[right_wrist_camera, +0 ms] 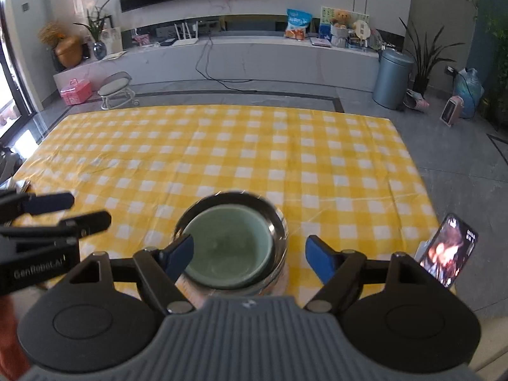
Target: Organize plates and bowls
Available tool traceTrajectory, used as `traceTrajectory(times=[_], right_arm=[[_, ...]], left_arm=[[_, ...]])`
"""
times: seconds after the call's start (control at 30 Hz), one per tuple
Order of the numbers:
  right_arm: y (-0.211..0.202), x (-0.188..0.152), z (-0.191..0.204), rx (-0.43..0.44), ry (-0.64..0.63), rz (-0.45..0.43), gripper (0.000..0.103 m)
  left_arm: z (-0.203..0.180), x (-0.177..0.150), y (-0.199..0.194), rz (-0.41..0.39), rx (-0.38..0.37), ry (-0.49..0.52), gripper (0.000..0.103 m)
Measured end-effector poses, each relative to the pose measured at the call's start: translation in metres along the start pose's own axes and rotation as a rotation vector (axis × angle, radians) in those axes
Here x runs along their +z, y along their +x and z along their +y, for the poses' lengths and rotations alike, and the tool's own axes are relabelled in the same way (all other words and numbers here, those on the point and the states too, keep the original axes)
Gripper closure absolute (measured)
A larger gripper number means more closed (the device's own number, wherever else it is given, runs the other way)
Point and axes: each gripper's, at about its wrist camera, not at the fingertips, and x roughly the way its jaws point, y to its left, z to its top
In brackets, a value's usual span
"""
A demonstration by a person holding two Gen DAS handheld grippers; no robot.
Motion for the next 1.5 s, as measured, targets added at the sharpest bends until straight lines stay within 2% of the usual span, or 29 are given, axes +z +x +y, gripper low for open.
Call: traceTrajectory(times=[0.07,0.1,0.17,0.3,0.37,0.47,0.7,1.03,1.5], right_arm=[[0.000,-0.012,0.003,0.015,0.018,0.024,0.027],[0.000,-0.018,0.005,0.020,0.025,0.032,0.027],[0.001,-0.030,0.010,0.015,0.041,0.037,0.027],[0.003,-0.051,0.015,0.011,0.080,0.041,0.027],[0.006,-0.061,0.020,-0.018,0.079,0.037,0.027],[0.017,-0.067,0.026,-0.056,0.071,0.051,0.027],[0.038,-0.080,0.026,-0.083,0.075,0.090,0.027],[0.048,-0.096,0.027,-0.098,0.071,0.053,0.027],[0.047,-0.100,0.025,-0.085,0.085,-0.015,0.027]], left_arm=[[-0.003,-0.008,-0.003,-0.001,0.000,0.024,0.036],[-0.004,-0.012,-0.004,-0.002,-0.003,0.034,0.030],[-0.005,-0.019,-0.005,-0.004,-0.001,0.044,0.027],[-0.004,-0.033,0.000,0.028,0.001,0.025,0.027],[-0.005,-0.041,0.005,0.050,-0.009,0.032,0.027],[-0.007,-0.050,0.015,0.089,-0.004,0.042,0.027],[-0.011,-0.062,0.035,0.172,-0.015,0.044,0.027],[-0.006,-0.074,0.039,0.157,0.005,0.012,0.027],[-0.004,-0.077,0.035,0.137,0.004,0.011,0.027]])
